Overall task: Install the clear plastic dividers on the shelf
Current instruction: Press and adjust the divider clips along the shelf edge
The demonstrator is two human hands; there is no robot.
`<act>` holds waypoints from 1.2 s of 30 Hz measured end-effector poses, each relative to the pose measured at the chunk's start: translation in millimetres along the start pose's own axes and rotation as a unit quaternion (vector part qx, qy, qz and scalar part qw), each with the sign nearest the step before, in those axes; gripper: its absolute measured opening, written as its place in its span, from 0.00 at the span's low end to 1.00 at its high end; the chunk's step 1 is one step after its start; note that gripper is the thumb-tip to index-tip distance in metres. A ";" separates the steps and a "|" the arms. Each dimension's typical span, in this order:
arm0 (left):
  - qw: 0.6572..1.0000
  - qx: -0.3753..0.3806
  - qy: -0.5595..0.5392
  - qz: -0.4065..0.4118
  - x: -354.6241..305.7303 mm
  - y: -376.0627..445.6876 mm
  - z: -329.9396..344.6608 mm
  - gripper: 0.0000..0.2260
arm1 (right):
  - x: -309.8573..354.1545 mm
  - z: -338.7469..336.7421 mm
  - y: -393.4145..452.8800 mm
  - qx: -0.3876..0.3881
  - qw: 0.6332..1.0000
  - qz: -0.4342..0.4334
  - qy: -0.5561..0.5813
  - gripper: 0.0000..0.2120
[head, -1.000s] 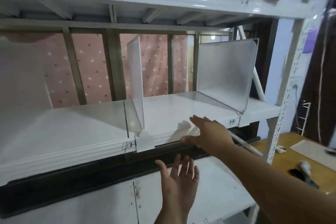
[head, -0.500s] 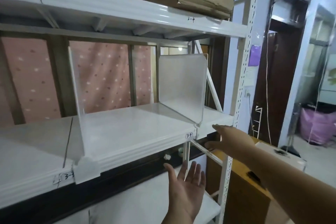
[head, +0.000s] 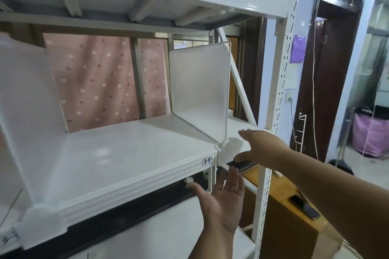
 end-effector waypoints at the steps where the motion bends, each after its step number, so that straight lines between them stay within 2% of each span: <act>1: 1.000 0.011 0.002 0.000 1.0 4.9 2.6 0.60 | -1.7 2.0 4.4 0.004 1.000 -0.007 0.007 0.40; 4: 1.000 0.027 0.009 -0.001 3.3 21.0 6.2 0.58 | -8.9 8.3 16.1 0.025 0.999 -0.021 0.041 0.39; 9: 0.999 0.034 0.023 -0.012 1.3 41.1 3.2 0.50 | -17.5 18.8 24.4 0.048 0.996 -0.044 0.055 0.31; 14: 0.999 0.020 0.043 0.003 1.0 42.4 5.2 0.50 | -15.3 22.8 29.5 0.012 0.997 -0.051 0.061 0.25; 17: 0.999 0.023 0.042 0.001 0.4 42.5 5.5 0.50 | -11.3 24.7 36.3 0.014 0.998 -0.040 0.040 0.20; 24: 0.998 0.045 0.053 -0.003 -3.1 40.0 7.2 0.50 | -9.2 20.7 41.8 0.028 0.999 -0.036 0.006 0.13; 30: 0.997 0.072 0.031 -0.007 -5.5 46.9 3.9 0.48 | -9.1 20.3 44.7 0.021 0.999 -0.034 -0.012 0.13; 36: 0.999 0.039 0.037 0.001 -3.1 48.2 8.8 0.54 | -12.1 22.2 44.6 0.008 0.999 -0.030 0.017 0.13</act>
Point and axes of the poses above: each hand's wrist, its own y-axis towards the middle knuckle, its own z-axis out of the palm, x = y × z, the point moved 2 cm from there along y, towards the middle knuckle, and after that the axes turned 11 degrees about -z, right-handed, at the moved point
